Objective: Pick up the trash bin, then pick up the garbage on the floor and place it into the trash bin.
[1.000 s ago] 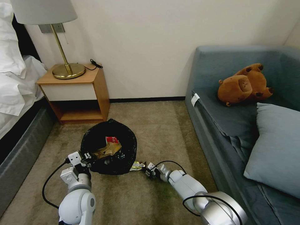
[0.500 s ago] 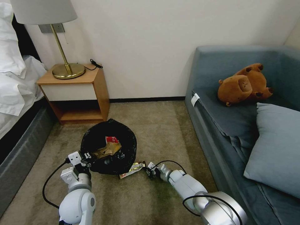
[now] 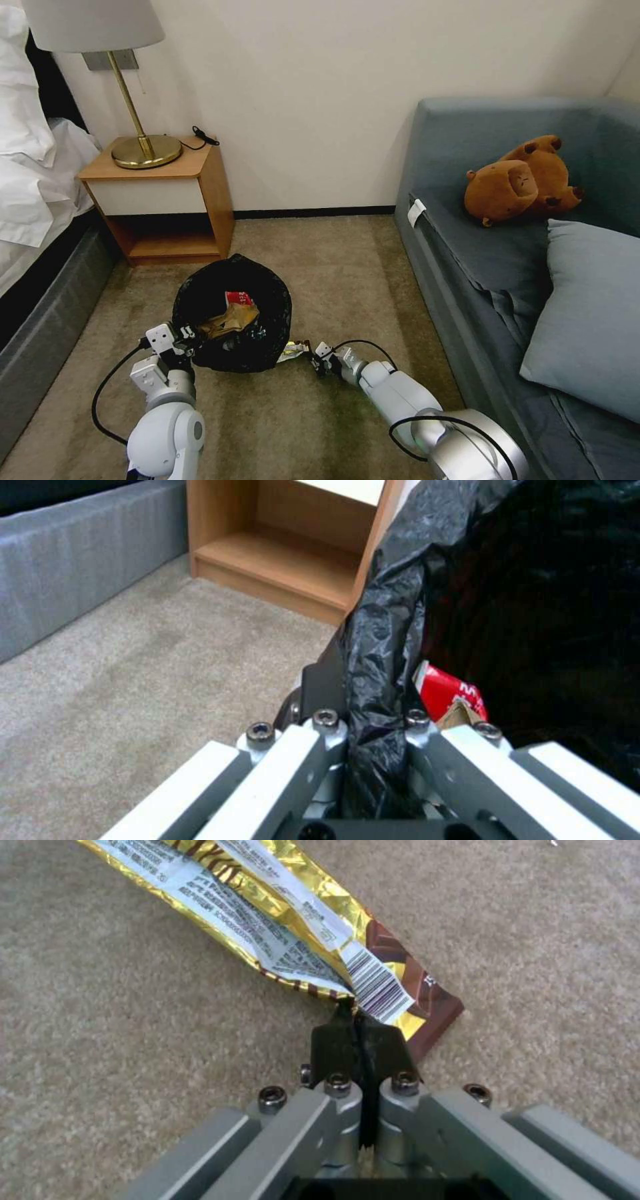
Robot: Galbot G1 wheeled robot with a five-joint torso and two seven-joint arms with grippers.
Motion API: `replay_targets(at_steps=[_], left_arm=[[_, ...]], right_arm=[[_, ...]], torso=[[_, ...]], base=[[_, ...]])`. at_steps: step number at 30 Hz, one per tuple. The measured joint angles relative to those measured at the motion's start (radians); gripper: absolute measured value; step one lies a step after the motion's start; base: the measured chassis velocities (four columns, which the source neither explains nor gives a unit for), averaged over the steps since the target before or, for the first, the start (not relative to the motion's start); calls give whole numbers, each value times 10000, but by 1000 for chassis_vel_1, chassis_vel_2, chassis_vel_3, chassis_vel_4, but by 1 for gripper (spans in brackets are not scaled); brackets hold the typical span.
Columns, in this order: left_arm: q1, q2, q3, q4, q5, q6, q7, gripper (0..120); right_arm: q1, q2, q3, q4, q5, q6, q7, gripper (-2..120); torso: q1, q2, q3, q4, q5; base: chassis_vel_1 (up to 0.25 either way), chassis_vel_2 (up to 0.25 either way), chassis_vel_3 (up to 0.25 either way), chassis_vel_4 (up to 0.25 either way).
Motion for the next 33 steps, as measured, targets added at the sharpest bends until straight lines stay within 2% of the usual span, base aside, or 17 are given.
replay_targets(at_steps=[7, 17, 25, 33], left_arm=[[-103, 0, -69, 0, -53, 55, -8, 1], [-166, 0, -176, 37, -157, 84, -24, 1], [-175, 0, -161, 100, -190, 86, -32, 1], [-198, 0, -163, 249, -190, 82, -32, 1]], right_arm=[[-76, -170, 136, 72, -3, 43, 3, 0], [-169, -802, 761, 270, 267, 221, -9, 0], [-388, -1362, 1489, 668, 1117, 266, -61, 0], [-640, -1713, 1629, 1434, 2037, 268, -29, 0]], torso=[[0, 0, 0, -1, 0], [0, 0, 0, -1, 1], [0, 0, 0, -1, 2], [0, 0, 0, -1, 1]], base=[[0, 0, 0, 0], [0, 0, 0, 0], [0, 0, 0, 0], [0, 0, 0, 0]])
